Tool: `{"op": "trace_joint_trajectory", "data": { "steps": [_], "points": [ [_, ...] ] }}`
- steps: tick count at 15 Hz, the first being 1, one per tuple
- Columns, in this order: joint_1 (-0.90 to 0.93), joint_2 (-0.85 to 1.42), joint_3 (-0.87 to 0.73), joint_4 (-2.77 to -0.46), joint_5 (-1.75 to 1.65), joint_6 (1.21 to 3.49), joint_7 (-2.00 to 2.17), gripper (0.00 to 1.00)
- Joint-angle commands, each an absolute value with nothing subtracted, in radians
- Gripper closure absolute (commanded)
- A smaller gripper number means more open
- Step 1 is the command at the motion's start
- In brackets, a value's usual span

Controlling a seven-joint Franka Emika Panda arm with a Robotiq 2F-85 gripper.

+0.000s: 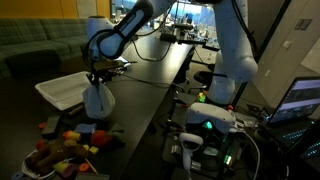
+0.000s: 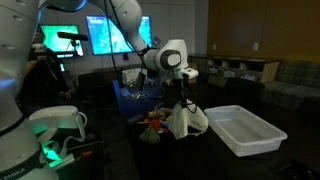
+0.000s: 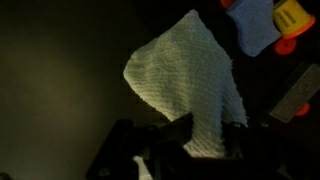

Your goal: Use the towel to push all the contents on the table to the left

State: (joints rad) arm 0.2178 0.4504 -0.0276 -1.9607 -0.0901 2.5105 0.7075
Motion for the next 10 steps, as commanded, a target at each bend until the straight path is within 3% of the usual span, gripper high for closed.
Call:
{"op": "trace_joint_trajectory", "data": {
  "steps": [1,6,10],
  "points": [
    [0.156,0.256,-0.061,-2.183,-0.071,2.555,0.663,0.92],
    [0.043,0.107,-0.161,-2.356,-0.146,2.533,0.654,0.92],
    [-0.026,0.154,-0.214,-2.402,-0.28,2.53,0.665,0.92]
  ]
}}
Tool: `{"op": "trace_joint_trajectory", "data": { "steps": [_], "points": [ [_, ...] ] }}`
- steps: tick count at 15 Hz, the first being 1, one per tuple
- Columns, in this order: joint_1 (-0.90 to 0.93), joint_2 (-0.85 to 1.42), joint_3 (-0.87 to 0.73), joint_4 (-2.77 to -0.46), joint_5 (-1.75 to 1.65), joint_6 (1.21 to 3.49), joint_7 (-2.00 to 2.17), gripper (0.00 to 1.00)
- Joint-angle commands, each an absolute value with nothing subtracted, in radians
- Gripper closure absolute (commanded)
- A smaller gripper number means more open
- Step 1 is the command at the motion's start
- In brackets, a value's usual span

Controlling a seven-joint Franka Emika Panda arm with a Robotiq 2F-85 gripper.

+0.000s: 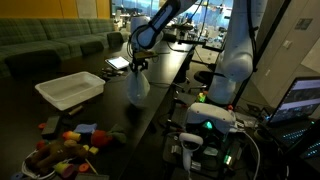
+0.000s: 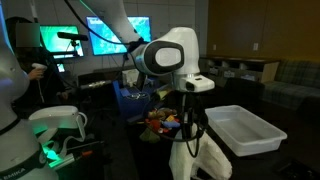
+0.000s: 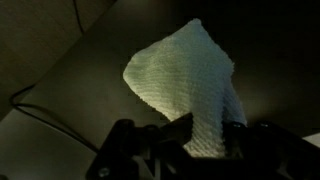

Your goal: Use the towel to push all the contents on the table to the left

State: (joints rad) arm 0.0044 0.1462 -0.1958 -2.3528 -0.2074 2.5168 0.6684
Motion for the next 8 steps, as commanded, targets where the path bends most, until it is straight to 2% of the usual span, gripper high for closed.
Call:
{"op": "trace_joint_trajectory", "data": {
  "steps": [1,8],
  "points": [
    [-0.039,0.18,-0.21,-2.411,-0.282,2.531,0.637,0.92],
    [0.019,0.45,-0.179,-2.378,-0.291,2.578,0.613,0.92]
  ]
}}
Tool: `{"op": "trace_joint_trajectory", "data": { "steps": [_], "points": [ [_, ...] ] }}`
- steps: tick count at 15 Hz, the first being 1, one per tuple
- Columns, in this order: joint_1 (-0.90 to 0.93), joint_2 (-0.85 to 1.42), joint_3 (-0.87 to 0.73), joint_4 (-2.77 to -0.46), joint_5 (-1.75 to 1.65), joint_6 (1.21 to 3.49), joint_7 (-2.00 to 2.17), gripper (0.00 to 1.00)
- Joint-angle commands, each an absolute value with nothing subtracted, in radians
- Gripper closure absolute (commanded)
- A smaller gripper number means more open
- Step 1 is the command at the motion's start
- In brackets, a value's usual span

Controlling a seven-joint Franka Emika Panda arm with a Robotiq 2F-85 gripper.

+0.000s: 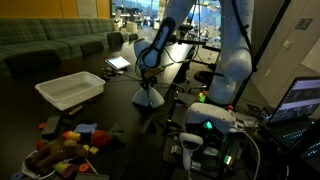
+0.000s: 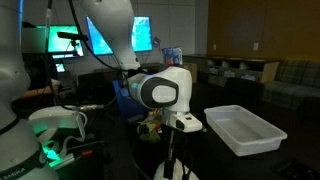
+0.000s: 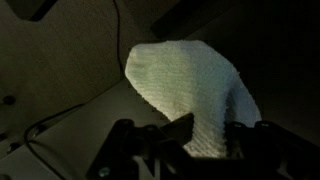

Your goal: Use the towel to push all the contents on the table to the left

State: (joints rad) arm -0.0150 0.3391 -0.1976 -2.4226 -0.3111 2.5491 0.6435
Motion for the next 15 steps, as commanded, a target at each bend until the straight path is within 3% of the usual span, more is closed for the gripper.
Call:
{"op": "trace_joint_trajectory", "data": {
  "steps": [1,15],
  "points": [
    [0.033,0.484,-0.171,-2.37,-0.28,2.584,0.601,0.92],
    [0.272,0.79,-0.017,-2.036,-0.084,2.479,0.498,0.92]
  ]
}}
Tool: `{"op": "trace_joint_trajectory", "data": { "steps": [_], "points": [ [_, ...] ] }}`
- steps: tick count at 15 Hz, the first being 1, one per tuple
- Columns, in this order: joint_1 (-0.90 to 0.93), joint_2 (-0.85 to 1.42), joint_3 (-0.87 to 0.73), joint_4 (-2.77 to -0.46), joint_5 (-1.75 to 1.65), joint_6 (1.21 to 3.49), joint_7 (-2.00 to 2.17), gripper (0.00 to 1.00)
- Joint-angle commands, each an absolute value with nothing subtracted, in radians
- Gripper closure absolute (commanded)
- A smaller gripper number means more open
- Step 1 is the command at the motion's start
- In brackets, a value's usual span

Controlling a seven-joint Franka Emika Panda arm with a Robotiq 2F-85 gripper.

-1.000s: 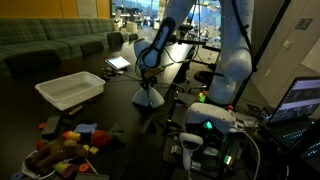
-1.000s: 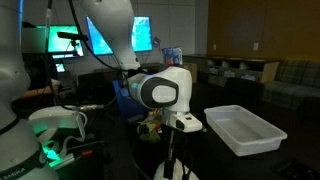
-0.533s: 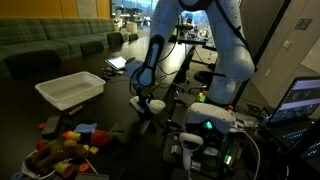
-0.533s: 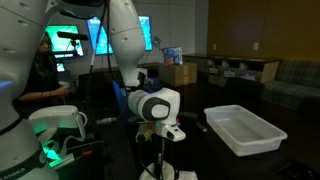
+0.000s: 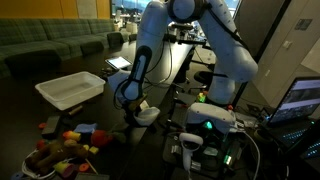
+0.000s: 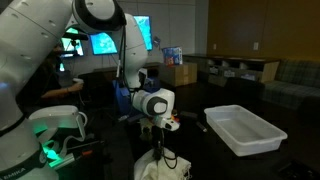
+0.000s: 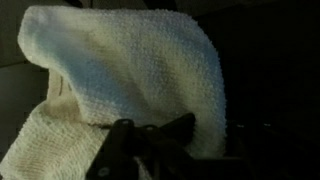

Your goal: Use the towel to push all the contents on the table to the left

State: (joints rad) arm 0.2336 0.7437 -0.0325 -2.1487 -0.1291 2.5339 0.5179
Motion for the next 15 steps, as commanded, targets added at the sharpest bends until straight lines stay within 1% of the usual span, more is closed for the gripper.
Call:
{"op": "trace_joint_trajectory", "data": {
  "steps": [1,9,15],
  "points": [
    [0.285,0.805,-0.006,-1.992,-0.071,2.464,0.502,0.91],
    [0.378,0.881,0.088,-1.704,0.058,2.364,0.549,0.91],
    [0.462,0.939,0.133,-1.518,0.106,2.343,0.588,0.91]
  ]
}}
